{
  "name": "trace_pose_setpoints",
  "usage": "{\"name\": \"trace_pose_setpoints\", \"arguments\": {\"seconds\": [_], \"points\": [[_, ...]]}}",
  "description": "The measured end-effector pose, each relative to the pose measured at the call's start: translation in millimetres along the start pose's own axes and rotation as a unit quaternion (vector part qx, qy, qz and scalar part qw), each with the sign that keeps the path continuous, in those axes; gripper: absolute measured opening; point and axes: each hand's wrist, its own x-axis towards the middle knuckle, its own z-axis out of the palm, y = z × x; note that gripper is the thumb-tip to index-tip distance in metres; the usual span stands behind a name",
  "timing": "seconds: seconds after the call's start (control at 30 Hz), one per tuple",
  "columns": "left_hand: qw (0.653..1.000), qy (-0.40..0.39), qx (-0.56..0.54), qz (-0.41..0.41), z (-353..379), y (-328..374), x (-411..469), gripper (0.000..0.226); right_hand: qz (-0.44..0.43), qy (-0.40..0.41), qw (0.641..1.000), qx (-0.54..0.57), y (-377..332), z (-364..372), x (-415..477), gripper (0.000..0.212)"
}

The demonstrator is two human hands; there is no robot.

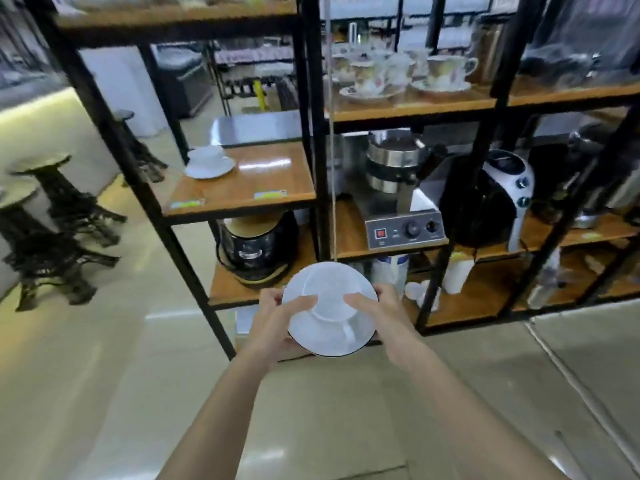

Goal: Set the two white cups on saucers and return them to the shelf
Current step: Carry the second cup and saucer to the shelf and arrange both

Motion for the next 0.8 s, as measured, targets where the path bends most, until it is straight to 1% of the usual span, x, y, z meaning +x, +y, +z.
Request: {"name": "trace_pose_setpoints", "arguments": {"seconds": [0.1,0.17,0.23,0.3,0.53,0.6,0.7,0.73,0.8], "points": [[0.999,0.044,0.001,0.012,-30.4,12.0,17.1,0.055,-0.003,-0.040,0.999,-0.009,-6.9,37.7,31.0,0.046],[0.998,0.062,0.002,0.025,-44.9,21.4,34.7,0.050,-0.008,-0.056,0.998,-0.013,-12.6,57.8,53.4,0.042],[0.996,0.080,0.010,0.038,-54.6,31.3,57.5,0.044,-0.014,-0.074,0.997,-0.016,-20.1,74.1,80.3,0.043],[0.994,0.101,0.013,0.040,-60.2,42.6,82.1,0.041,-0.021,-0.086,0.996,-0.029,-30.8,87.7,108.4,0.045],[0.991,0.123,-0.025,0.038,-65.3,88.5,174.8,0.045,-0.033,-0.092,0.993,-0.064,-75.0,121.0,212.6,0.053],[0.988,0.139,-0.026,0.055,-66.8,101.0,199.3,0.037,-0.042,-0.088,0.994,-0.054,-84.9,133.6,239.8,0.052],[0.987,0.136,-0.013,0.080,-73.7,119.6,232.3,0.019,-0.037,-0.077,0.995,-0.045,-94.3,152.3,271.6,0.052],[0.988,0.135,-0.010,0.077,-76.6,126.2,243.8,0.020,-0.034,-0.071,0.996,-0.046,-97.2,157.4,282.0,0.053],[0.990,0.129,0.000,0.062,-82.7,138.0,268.7,0.033,-0.029,-0.058,0.997,-0.031,-103.7,167.7,303.7,0.054]]}}
